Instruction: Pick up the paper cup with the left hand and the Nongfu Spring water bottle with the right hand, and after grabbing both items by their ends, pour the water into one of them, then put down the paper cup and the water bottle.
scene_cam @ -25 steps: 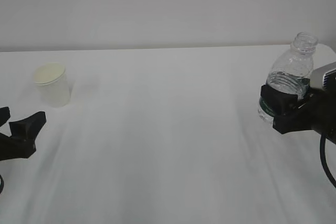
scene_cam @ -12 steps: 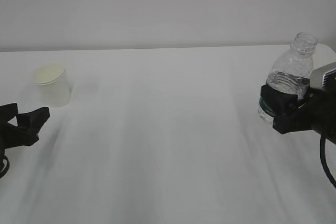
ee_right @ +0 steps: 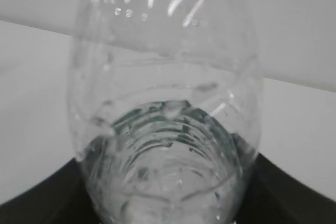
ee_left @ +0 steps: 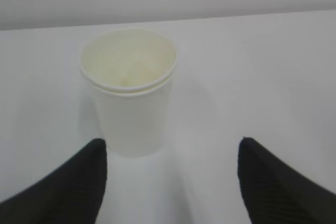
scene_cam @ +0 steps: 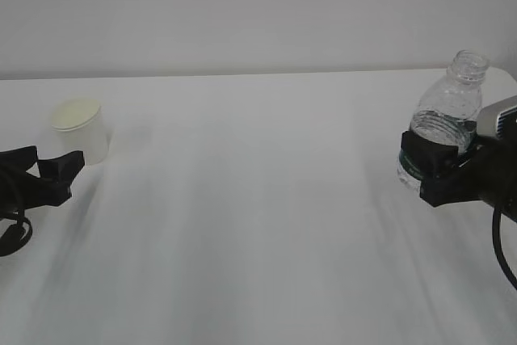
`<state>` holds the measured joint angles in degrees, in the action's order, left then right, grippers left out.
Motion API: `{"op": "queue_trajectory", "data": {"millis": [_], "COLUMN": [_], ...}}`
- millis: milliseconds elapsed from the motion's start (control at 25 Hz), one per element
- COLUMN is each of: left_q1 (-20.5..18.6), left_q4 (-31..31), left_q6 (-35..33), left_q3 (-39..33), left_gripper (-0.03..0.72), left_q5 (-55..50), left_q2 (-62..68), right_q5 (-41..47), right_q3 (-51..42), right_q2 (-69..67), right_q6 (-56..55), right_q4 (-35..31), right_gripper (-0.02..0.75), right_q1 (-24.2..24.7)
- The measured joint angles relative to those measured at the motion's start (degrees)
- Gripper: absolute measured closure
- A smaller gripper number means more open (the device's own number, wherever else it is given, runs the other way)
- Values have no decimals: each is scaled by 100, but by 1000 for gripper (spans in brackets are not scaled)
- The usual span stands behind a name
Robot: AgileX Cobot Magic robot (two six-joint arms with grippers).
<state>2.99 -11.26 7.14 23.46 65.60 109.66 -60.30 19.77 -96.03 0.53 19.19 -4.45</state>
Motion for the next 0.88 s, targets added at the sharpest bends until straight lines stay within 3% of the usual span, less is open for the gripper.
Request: {"op": "queue_trajectory", "data": {"millis": [880], "left_q1": [-67], "left_q4": [10], "left_q6": [9], "left_q3": [1187], "left_gripper": [131], "left_q5": [0], "left_q2": [1211], "right_q5": [8], "right_q3": [0], "right_q2": [0], "right_q6": [0], "right_q4": [0], "right_gripper": [260], "right_q1": [0]}}
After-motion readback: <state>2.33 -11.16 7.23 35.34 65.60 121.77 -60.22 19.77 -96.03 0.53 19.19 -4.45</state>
